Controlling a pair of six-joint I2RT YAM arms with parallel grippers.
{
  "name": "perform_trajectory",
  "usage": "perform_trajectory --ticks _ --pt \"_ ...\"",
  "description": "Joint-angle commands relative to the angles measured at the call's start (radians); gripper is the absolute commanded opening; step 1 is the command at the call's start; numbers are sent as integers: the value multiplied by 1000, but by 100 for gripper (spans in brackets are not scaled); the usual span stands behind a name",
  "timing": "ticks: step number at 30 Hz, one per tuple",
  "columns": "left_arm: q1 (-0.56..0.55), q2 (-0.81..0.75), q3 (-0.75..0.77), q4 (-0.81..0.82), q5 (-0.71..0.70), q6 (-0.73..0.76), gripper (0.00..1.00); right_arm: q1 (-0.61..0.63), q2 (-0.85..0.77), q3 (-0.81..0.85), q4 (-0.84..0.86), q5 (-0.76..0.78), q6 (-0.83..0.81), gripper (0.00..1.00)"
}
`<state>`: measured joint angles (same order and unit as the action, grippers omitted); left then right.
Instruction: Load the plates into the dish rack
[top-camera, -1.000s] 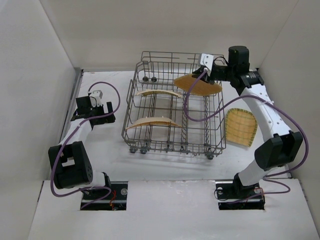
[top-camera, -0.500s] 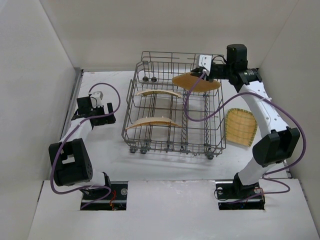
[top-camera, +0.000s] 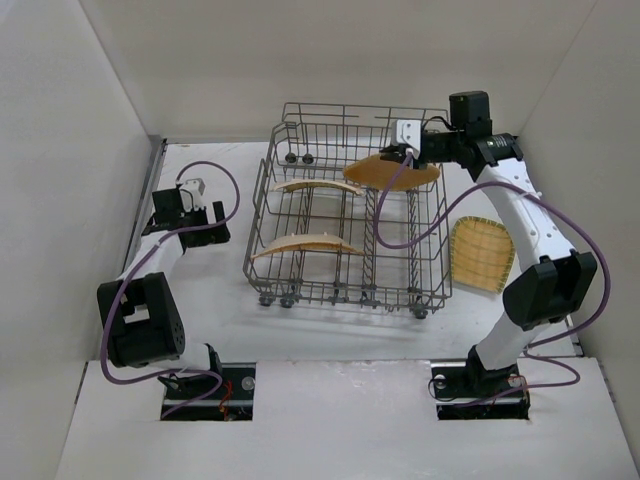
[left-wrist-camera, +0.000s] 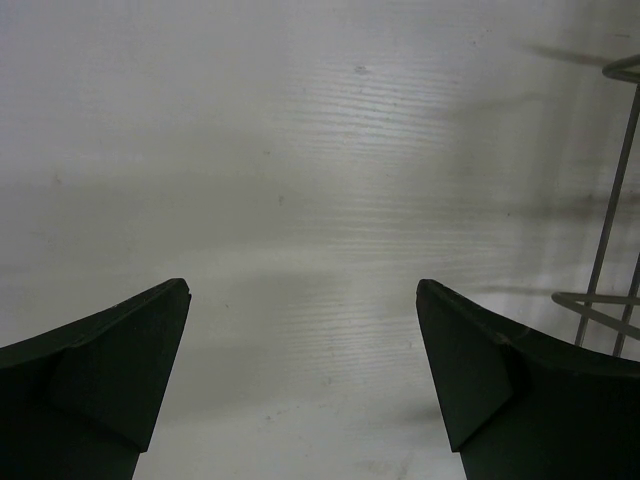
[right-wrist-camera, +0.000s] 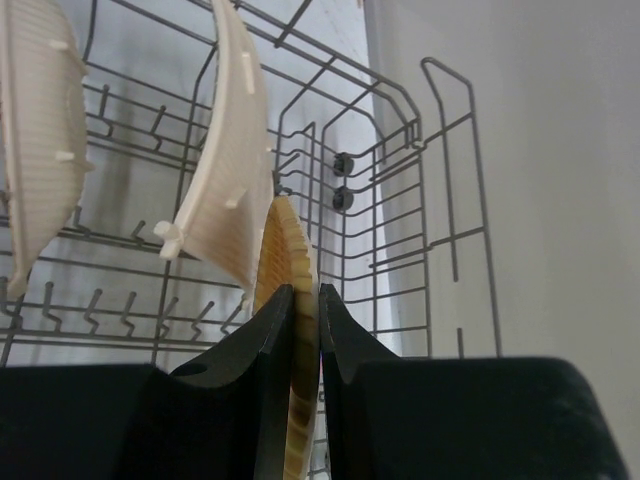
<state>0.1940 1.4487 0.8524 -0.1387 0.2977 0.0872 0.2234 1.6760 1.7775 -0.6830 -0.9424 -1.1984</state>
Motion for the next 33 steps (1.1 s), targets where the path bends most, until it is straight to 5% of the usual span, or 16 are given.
perform_trajectory --ticks 1,20,28,33 --pt "9 2 56 -4 -2 -12 100 1 -16 20 -9 -62 -102 0" --pt "11 48 123 -24 -2 -6 100 -11 44 -49 -36 -16 -122 1" --pt "8 88 155 -18 1 -3 100 -9 -45 -179 65 4 -15 30" --pt "-1 105 163 -12 8 -1 100 -5 -113 -242 155 36 91 71"
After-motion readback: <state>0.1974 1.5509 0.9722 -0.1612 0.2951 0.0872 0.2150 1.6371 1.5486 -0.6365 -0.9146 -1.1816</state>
